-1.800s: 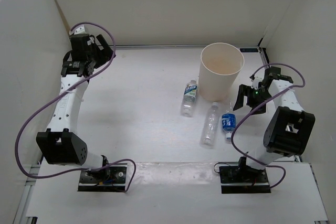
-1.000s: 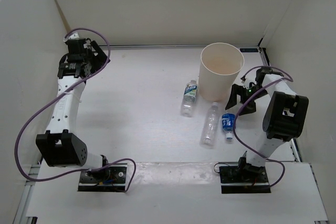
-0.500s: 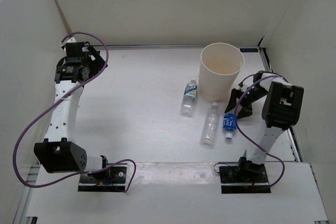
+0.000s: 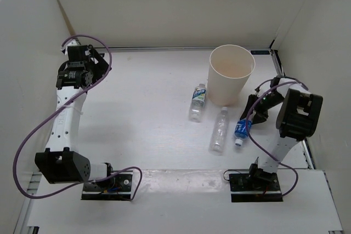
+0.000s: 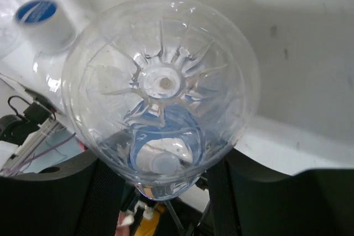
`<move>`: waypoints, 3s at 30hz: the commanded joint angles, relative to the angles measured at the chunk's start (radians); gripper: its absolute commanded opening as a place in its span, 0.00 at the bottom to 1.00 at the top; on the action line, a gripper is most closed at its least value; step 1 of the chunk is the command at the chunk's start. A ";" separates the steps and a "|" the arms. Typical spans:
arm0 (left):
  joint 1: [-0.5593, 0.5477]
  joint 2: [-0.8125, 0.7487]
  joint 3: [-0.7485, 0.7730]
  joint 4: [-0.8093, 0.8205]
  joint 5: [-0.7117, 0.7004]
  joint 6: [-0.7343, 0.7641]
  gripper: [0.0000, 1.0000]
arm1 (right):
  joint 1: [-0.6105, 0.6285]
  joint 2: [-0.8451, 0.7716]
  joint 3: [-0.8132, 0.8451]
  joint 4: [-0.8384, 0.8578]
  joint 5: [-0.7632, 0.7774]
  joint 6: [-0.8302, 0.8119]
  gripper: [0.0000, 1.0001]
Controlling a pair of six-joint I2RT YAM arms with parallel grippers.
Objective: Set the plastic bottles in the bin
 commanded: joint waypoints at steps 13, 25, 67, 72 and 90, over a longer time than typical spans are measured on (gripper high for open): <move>-0.191 0.237 -0.076 0.426 0.121 -0.050 1.00 | -0.137 -0.512 0.190 -0.019 0.061 0.048 0.07; -0.375 0.509 0.150 0.423 0.305 0.014 1.00 | 0.076 -0.560 0.498 0.547 0.124 0.165 0.12; -0.628 0.715 0.372 0.222 0.439 0.133 1.00 | 0.158 -0.468 0.416 0.632 0.141 0.226 0.90; -0.660 0.767 0.379 0.237 0.459 0.097 1.00 | 0.124 -0.473 0.419 0.615 0.122 0.234 0.90; -0.725 1.012 0.597 0.032 0.476 0.082 1.00 | 0.005 -0.482 0.391 0.569 0.056 0.254 0.90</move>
